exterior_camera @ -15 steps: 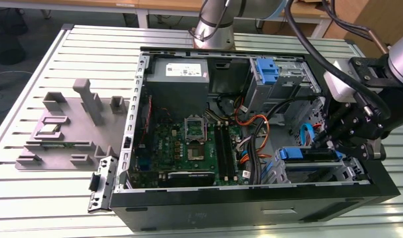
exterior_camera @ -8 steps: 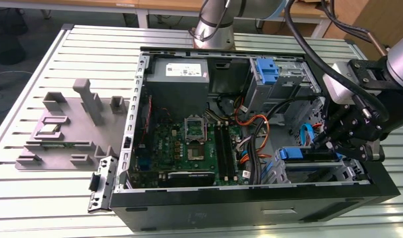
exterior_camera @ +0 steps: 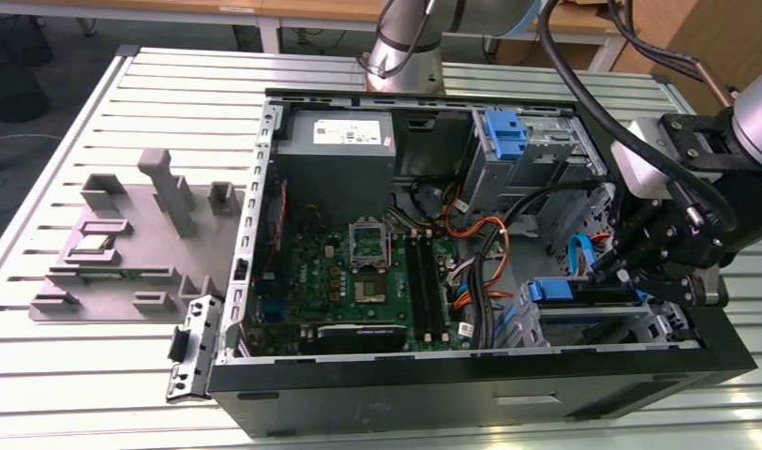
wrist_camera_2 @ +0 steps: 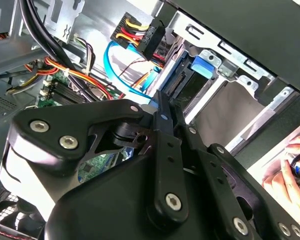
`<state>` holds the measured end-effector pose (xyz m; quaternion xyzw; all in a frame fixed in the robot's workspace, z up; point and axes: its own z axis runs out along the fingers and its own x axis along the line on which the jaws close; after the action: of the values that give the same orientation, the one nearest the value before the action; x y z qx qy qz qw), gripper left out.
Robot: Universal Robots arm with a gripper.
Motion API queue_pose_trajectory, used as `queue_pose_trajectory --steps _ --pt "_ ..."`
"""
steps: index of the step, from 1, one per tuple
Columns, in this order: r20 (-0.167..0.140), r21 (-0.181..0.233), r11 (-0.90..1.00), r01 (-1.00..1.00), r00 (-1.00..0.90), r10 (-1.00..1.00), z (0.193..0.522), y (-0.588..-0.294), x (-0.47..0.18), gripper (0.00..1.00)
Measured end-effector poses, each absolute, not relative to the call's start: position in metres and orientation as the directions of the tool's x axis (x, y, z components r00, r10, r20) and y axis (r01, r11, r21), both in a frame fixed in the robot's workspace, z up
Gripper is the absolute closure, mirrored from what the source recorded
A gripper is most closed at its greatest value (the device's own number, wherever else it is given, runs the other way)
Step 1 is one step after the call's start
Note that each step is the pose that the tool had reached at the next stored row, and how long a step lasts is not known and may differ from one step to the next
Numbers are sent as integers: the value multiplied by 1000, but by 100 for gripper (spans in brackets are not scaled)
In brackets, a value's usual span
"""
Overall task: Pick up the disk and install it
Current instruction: 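Insert the first disk wire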
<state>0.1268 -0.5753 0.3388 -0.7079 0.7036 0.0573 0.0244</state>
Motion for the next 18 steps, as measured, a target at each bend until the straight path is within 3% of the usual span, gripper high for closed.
queue_pose_trajectory --steps 18 --pt "-115 46 -9 -999 3 -993 335 -576 127 84"
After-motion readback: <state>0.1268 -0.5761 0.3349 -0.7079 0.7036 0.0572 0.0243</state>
